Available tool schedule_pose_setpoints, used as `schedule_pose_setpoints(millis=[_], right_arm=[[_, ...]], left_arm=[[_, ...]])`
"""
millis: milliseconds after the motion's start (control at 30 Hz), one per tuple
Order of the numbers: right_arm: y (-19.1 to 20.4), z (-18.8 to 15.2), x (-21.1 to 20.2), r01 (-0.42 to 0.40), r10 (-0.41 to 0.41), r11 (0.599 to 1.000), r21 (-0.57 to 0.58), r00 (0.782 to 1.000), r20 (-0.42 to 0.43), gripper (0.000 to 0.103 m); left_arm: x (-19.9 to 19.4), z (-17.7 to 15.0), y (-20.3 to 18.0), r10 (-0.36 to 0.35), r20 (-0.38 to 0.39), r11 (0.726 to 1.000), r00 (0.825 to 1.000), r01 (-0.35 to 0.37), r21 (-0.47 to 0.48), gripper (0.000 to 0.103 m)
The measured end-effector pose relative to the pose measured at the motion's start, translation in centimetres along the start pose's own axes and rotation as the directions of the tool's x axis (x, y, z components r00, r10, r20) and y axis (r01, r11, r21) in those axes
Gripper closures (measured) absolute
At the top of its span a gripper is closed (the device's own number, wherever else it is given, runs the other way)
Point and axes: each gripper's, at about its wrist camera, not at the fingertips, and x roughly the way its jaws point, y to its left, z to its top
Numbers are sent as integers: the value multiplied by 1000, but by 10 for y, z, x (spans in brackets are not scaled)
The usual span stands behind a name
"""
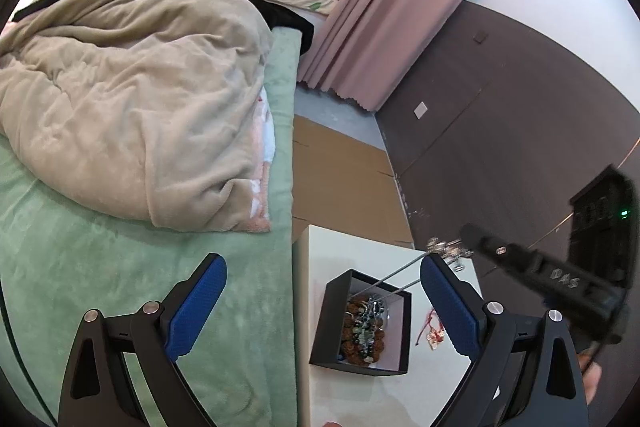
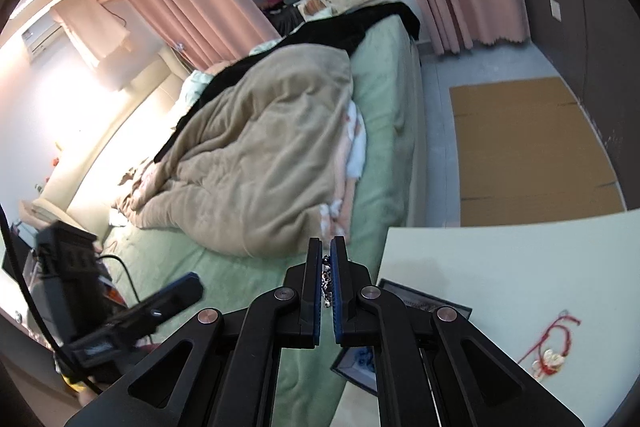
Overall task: Organize jewelry
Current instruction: 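Release the grey bracelet into the box with left tool while right tool drops the chain in, then move the left tool to the red string with gold butterfly charm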
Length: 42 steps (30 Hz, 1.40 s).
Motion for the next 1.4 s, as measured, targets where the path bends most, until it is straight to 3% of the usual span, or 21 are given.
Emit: schedule_pose_setpoints(millis=[167,233,267,300,367,567,667,767,867,1167,1400], right_arm=[[-13,-9,25,29,-28,999,17,997,-65,96],[-19,-12,30,21,-18,999,29,995,-102,79],[-21,-13,28,33,-30,999,28,994,-104,56],[-23,-14,22,45,-43,999,24,995,-89,41],[-29,-16,4,65,-64,998,8,997,-51,32],[-64,-28,-46,114,-113,993,12,993,-23,29],[-89,-40,-71,143,-142,989,36,990,-5,19],[-116,-51,-88,175,-175,983,62,985,-3,15],[-140,-62,-99,199,-199,974,105,980,-5,1],[-186,-90,-121,212,-215,951,223,977,-8,0],[-218,-114,-140,234,-250,916,325,968,7,0]], left_arm=[[1,0,0,18,13,1000,1000,-18,-6,6],[3,0,-1,16,14,1000,1000,-16,-13,6],[5,0,-2,14,10,1000,1000,-14,-15,6],[6,0,-3,11,7,1000,1000,-11,-16,6],[9,-1,-9,0,5,1000,1000,0,-9,6],[16,-10,-38,-30,12,999,999,30,39,7],[25,-16,-56,-60,-15,996,998,61,58,7],[32,-23,-76,-44,-26,992,999,47,116,7],[43,-32,-97,-51,-57,986,997,59,159,7],[82,-59,-151,-55,-150,962,987,92,256,7],[127,-84,-191,-17,-276,946,961,105,308,27]])
